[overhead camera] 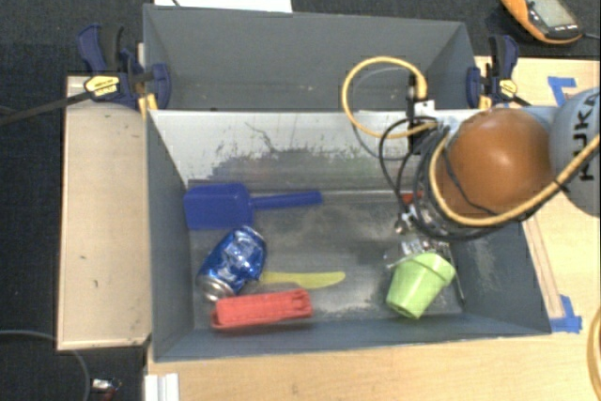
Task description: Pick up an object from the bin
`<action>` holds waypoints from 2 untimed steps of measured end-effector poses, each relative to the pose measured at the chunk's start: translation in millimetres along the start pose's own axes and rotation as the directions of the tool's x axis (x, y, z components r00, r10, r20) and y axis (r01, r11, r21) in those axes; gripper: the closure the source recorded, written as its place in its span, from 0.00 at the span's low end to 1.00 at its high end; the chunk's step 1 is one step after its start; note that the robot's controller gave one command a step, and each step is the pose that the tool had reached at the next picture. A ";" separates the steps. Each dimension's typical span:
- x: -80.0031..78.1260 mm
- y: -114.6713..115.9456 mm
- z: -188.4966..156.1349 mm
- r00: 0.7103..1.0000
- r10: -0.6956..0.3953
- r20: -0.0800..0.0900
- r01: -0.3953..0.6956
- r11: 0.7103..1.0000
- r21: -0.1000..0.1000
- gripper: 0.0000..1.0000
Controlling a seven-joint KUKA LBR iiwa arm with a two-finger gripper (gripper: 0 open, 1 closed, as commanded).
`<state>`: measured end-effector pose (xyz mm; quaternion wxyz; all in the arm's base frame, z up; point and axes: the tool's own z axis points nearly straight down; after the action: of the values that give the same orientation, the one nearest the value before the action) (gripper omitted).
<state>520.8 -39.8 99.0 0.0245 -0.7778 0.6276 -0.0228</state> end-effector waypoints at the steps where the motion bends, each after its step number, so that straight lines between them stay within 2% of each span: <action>1: 12.1 -10.6 2.1 0.999 0.050 0.000 -0.050 0.999 -0.008 1.00; 2: 35.0 17.2 13.6 1.000 0.030 0.003 -0.030 0.999 0.042 1.00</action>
Offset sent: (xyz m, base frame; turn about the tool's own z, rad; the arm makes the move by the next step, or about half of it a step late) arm -0.0292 -0.0455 -0.0290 0.0177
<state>512.3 -77.4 84.5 0.0419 -0.7677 0.6384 -0.0350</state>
